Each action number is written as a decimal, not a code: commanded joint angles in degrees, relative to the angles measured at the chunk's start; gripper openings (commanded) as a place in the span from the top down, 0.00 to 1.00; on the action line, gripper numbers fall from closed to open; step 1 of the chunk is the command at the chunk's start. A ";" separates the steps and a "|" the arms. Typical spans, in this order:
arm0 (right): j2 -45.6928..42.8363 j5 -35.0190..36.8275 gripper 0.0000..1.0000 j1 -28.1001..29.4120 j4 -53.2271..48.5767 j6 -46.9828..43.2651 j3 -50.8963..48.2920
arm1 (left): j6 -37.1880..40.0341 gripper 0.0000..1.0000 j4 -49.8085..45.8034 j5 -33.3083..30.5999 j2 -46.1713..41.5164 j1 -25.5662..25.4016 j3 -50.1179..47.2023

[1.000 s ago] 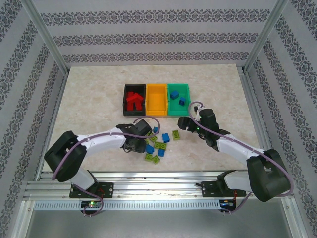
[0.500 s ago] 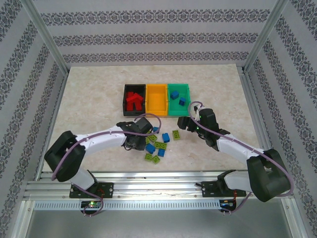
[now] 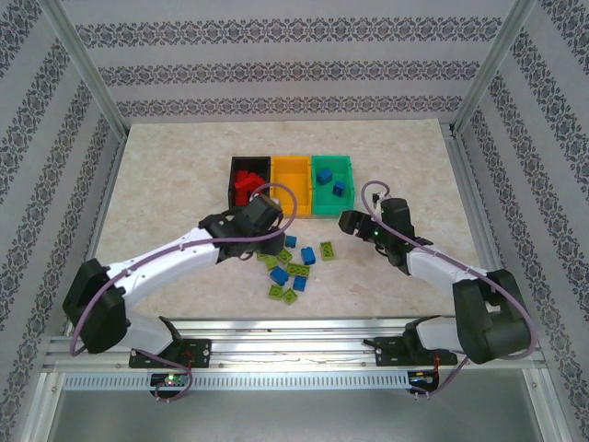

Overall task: Sort the legos into containers by color
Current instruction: Place the lego in the container.

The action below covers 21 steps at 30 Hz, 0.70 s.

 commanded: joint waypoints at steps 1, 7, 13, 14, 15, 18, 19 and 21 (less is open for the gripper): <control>1.33 -4.04 0.17 -1.72 3.16 2.68 -0.73 | 2.57 0.73 4.02 2.76 5.89 -0.41 5.29; 1.96 -5.10 0.17 -4.03 4.61 4.08 -1.52 | 4.25 0.70 4.53 6.07 16.87 -0.36 16.17; 3.15 -6.21 0.17 -5.15 6.18 5.30 -1.79 | 6.38 0.68 1.91 6.93 27.64 -0.38 30.03; 3.37 -6.46 0.17 -5.23 6.57 5.41 -1.88 | 7.02 0.68 1.10 6.49 29.63 -0.29 32.93; 3.53 -6.49 0.17 -5.23 6.81 5.50 -1.92 | 7.42 0.68 -0.14 5.97 31.45 -0.29 35.54; 4.26 -6.56 0.17 -5.32 7.38 5.76 -2.01 | 8.70 0.68 -5.13 4.38 38.00 0.37 45.06; 4.56 -6.95 0.17 -5.36 7.42 5.75 -1.85 | 8.87 0.68 -7.43 3.80 40.30 0.79 49.26; 4.77 -7.10 0.17 -5.32 7.79 5.85 -1.81 | 9.40 0.68 -10.47 3.09 43.93 1.52 55.18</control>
